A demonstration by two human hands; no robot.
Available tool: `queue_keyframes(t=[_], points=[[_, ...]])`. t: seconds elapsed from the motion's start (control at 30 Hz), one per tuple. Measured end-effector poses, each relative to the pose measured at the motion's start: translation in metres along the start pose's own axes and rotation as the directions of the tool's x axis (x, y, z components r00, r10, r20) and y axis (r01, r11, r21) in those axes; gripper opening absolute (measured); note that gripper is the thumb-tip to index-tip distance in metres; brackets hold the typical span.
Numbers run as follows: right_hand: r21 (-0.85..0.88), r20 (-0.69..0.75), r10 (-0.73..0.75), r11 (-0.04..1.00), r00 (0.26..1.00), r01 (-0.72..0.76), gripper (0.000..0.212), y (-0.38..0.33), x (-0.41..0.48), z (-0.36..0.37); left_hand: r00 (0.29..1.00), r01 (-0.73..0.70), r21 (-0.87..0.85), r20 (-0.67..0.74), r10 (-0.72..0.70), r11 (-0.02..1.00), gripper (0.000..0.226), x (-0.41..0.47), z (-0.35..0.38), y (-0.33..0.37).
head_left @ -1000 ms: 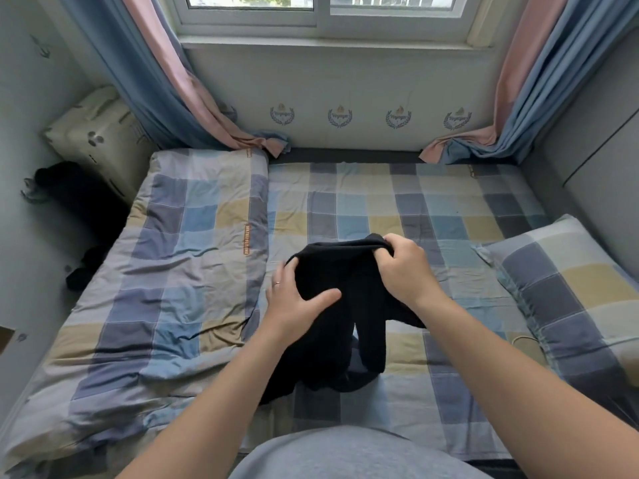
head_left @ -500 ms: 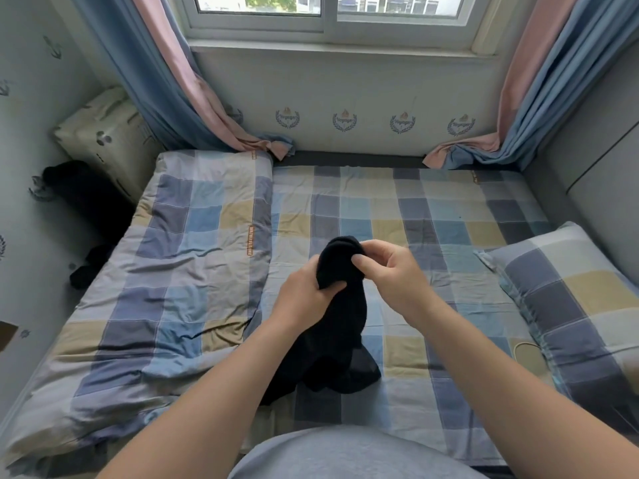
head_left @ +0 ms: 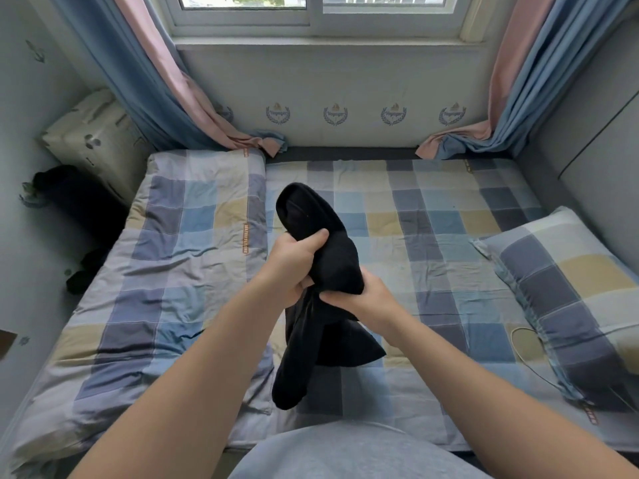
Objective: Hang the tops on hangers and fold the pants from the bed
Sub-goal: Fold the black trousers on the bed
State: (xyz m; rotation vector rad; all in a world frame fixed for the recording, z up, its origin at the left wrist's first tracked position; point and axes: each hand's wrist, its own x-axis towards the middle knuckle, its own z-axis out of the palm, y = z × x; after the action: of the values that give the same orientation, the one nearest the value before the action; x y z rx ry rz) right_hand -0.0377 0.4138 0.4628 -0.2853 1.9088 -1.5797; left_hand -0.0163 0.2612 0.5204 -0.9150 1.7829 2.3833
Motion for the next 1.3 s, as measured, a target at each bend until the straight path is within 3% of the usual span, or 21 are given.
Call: queue_keyframes(t=[0.1, 0.2, 0.3, 0.4, 0.53, 0.67, 0.8, 0.87, 0.93, 1.07, 1.13, 1.23, 1.3], points=[[0.033, -0.021, 0.007, 0.999, 1.0, -0.006, 0.028, -0.002, 0.005, -0.005, 0.994, -0.108, 0.085, 0.019, 0.107, 0.99, 0.031, 0.002, -0.006, 0.003], [0.121, -0.102, 0.034, 0.992, 0.994, -0.021, 0.017, -0.012, 0.009, -0.012, 0.979, -0.194, 0.209, 0.094, 0.178, 0.958, 0.032, 0.001, -0.016, -0.006], [0.262, -0.16, 0.047, 0.965, 0.986, -0.003, 0.017, -0.034, 0.013, -0.02, 0.976, -0.149, 0.268, 0.194, 0.099, 0.952, 0.054, -0.001, -0.027, -0.037], [0.378, -0.205, 0.063, 0.926, 0.977, 0.02, 0.019, -0.06, 0.017, -0.028, 0.961, -0.092, 0.383, 0.274, -0.018, 0.919, 0.045, -0.002, -0.028, -0.079], [0.446, -0.245, 0.088, 0.895, 0.965, 0.032, 0.031, -0.082, 0.023, -0.033, 0.991, -0.057, 0.464, 0.137, -0.008, 0.884, 0.007, 0.003, -0.025, -0.111], [0.531, -0.16, 0.089, 0.847, 0.983, 0.01, 0.038, -0.077, 0.023, -0.038, 0.999, -0.033, 0.352, 0.038, 0.022, 0.935, 0.013, 0.008, -0.025, -0.106], [0.293, -0.037, 0.15, 0.947, 0.988, -0.133, 0.029, -0.046, 0.015, -0.043, 0.992, -0.127, 0.23, 0.027, 0.125, 0.965, 0.014, 0.005, -0.022, -0.08], [0.191, -0.032, 0.174, 0.968, 0.984, -0.165, 0.041, -0.026, 0.008, -0.041, 0.984, -0.176, 0.15, 0.027, 0.174, 0.973, 0.018, 0.002, -0.016, -0.064], [0.136, -0.028, 0.144, 0.981, 0.989, -0.139, 0.056, -0.008, -0.003, -0.039, 0.976, -0.216, 0.104, 0.033, 0.214, 0.971, 0.025, 0.0, -0.011, -0.05], [-0.055, 0.052, 0.083, 0.995, 0.995, -0.08, 0.058, 0.023, -0.02, -0.028, 0.976, -0.209, 0.06, 0.07, 0.205, 0.976, 0.02, 0.0, -0.004, -0.038], [-0.179, 0.008, 0.09, 0.98, 0.996, -0.087, 0.049, 0.037, -0.019, -0.023, 0.98, -0.184, 0.038, 0.08, 0.181, 0.982, 0.015, 0.001, -0.002, -0.035], [-0.249, -0.111, 0.075, 0.963, 0.991, -0.101, 0.014, 0.048, -0.008, -0.025, 0.977, -0.189, 0.028, 0.102, 0.186, 0.982, 0.018, 0.002, -0.001, -0.032], [-0.311, -0.141, 0.086, 0.942, 0.986, -0.127, 0.027, 0.044, -0.005, -0.029, 0.978, -0.193, 0.007, 0.081, 0.192, 0.981, 0.022, 0.003, -0.003, -0.029]])
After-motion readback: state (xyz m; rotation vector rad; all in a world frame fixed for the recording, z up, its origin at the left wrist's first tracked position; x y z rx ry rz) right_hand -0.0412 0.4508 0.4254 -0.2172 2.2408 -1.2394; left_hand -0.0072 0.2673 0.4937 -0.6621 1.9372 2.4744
